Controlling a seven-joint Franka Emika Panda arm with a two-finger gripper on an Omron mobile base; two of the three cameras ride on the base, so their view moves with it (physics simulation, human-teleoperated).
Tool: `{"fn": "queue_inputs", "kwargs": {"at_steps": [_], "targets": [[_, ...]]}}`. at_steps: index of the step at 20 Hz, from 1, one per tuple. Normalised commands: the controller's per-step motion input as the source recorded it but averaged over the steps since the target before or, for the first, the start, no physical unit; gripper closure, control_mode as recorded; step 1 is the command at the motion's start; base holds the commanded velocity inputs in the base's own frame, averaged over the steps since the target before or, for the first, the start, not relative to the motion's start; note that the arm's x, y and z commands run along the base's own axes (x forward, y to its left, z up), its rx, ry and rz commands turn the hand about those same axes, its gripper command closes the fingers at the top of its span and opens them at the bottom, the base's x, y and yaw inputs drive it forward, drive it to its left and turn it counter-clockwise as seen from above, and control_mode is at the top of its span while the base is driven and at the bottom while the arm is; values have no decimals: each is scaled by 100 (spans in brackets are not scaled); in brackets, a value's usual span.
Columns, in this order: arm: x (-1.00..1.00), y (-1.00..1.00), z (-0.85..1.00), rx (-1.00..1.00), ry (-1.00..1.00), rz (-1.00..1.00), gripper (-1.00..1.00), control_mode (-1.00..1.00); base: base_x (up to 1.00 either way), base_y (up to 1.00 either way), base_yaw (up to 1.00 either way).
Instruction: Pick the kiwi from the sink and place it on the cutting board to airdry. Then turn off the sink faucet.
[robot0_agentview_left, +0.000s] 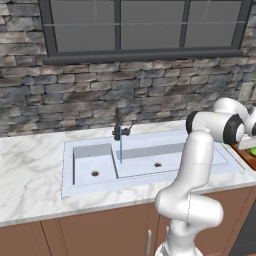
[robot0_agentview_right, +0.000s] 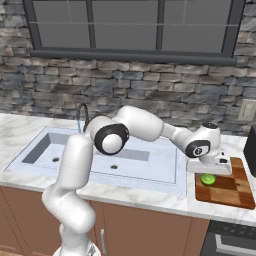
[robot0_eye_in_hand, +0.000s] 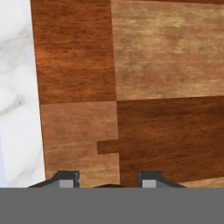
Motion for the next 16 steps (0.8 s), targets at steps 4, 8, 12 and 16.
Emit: {"fn": "queue_inputs", "kwargs": {"at_steps": [4, 8, 12, 16], "targets": [[0, 0, -2, 0, 0, 0, 100, -100, 0, 0, 0], [0, 0, -5, 0, 0, 0, 100, -100, 0, 0, 0], [0, 0, -6, 0, 0, 0, 100, -100, 0, 0, 0], [0, 0, -6, 0, 0, 0, -100, -100, 0, 0, 0]]}}
